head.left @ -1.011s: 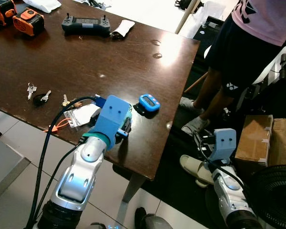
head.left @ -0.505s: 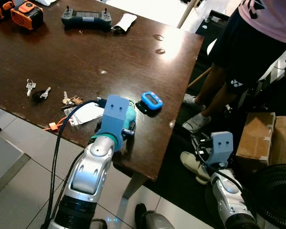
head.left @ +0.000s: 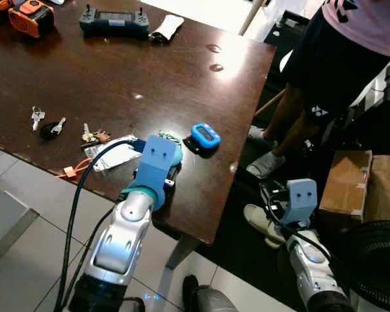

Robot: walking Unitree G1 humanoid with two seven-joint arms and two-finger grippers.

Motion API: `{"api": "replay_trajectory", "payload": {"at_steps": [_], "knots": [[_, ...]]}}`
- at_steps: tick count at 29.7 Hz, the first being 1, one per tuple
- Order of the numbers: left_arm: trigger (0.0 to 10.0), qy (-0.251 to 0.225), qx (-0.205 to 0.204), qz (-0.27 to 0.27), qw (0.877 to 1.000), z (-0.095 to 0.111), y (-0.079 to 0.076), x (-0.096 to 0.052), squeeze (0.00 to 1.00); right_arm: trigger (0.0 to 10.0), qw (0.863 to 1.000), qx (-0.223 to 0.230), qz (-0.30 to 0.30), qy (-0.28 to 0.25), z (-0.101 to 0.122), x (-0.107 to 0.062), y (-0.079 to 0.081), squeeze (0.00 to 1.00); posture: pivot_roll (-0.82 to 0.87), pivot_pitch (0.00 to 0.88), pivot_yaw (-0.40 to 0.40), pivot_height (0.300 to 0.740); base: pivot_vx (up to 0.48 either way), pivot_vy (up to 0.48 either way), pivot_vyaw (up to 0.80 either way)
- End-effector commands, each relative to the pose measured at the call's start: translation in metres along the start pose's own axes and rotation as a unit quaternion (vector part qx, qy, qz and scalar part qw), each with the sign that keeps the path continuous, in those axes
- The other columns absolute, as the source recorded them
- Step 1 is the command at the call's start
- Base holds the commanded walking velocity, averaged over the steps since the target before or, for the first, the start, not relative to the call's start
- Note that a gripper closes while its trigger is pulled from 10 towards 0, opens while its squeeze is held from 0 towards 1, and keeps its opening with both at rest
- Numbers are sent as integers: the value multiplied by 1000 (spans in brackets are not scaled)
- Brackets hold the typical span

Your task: Hang keys on a hook

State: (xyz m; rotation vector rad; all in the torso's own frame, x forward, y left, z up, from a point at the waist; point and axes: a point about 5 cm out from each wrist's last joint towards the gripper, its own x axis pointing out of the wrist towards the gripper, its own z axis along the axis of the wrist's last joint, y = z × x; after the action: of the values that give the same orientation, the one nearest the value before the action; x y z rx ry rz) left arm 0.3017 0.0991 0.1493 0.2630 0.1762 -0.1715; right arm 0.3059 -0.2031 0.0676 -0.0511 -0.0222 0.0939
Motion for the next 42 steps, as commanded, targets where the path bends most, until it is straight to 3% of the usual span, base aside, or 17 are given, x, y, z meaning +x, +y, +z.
{"api": "replay_trajectory", "payload": {"at_steps": [1, 6, 7, 8, 9, 12, 15, 17, 21, 27, 28, 29, 31, 32, 35, 39, 42], "knots": [[0, 74, 1, -18, 997, -33, -3, -7, 0, 10000, 1000, 3, 0, 19, -9, -5, 1, 0, -11, 239, -56, 740, 0, 0, 0], [0, -31, -66, -63, 995, -4, 4, -24, 0, 10000, 1000, 7, 7, 20, -10, -6, 7, 0, -3, 234, -53, 740, 0, 0, 0], [8706, -80, -92, -91, 988, 13, 7, -34, 0, 10000, 1000, 8, 9, 19, -10, -6, 8, 0, -2, 231, -53, 740, 0, 0, 0], [8706, -112, -106, -109, 982, 24, 10, -41, 0, 10000, 1000, 9, 10, 18, -10, -7, 9, 0, 1, 228, -55, 740, 0, 0, 0], [10000, -139, -114, -129, 975, 35, 15, -51, 0, 10000, 1000, 12, 9, 14, -9, -8, 9, 0, 4, 226, -57, 740, 0, 0, 0], [10000, -182, -129, -162, 961, 54, 25, -71, 0, 10000, 1000, 17, -4, -1, -5, -16, 3, 0, 8, 221, -64, 740, 0, 0, 0], [10000, -196, -139, -169, 956, 60, 27, -76, 0, 10000, 1000, 16, -9, -5, -3, -19, 0, 0, 7, 218, -67, 740, 0, 0, 0], [10000, -229, -163, -195, 940, 73, 29, -86, 0, 10000, 1000, 11, -21, -18, 4, -22, -10, 0, 4, 216, -70, 740, 0, 0, 0], [10000, -259, -183, -214, 924, 85, 31, -90, 0, 10000, 998, 5, -35, -51, 25, -13, -23, 0, -2, 213, -72, 740, 0, 0, 0], [10000, -271, -194, -211, 919, 90, 34, -87, 0, 10000, 996, 9, -42, -82, 45, -1, -29, 0, 0, 209, -74, 740, 0, 0, 0], [10000, -280, -195, -180, 923, 95, 42, -80, 0, 10000, 992, 15, -30, -124, 73, 18, -27, 0, 10, 202, -79, 740, 0, 0, 0], [10000, -280, -195, -180, 923, 95, 42, -80, 0, 10000, 992, 15, -30, -124, 73, 18, -27, 0, 10, 202, -79, 740, 0, 0, 0], [10000, -259, -112, -70, 957, 84, 57, -61, 0, 10000, 987, 25, 21, -160, 102, 40, -8, 0, 29, 185, -89, 740, 0, 0, 0], [10000, -259, -112, -70, 957, 84, 57, -61, 0, 10000, 987, 25, 21, -160, 102, 40, -8, 0, 29, 185, -89, 740, 0, 0, 0], [10000, -231, -28, 7, 972, 60, 58, -54, 0, 10000, 986, 44, 73, -145, 91, 40, 21, 0, 44, 165, -92, 740, 0, 0, 0], [10000, -199, 22, 13, 980, 35, 49, -55, 0, 10000, 987, 63, 102, -108, 68, 31, 43, 0, 50, 143, -97, 740, 0, 0, 0], [10000, -168, -3, -14, 986, 20, 39, -59, 0, 10000, 991, 60, 104, -63, 42, 20, 47, 0, 49, 140, -95, 740, 0, 0, 0]]}}
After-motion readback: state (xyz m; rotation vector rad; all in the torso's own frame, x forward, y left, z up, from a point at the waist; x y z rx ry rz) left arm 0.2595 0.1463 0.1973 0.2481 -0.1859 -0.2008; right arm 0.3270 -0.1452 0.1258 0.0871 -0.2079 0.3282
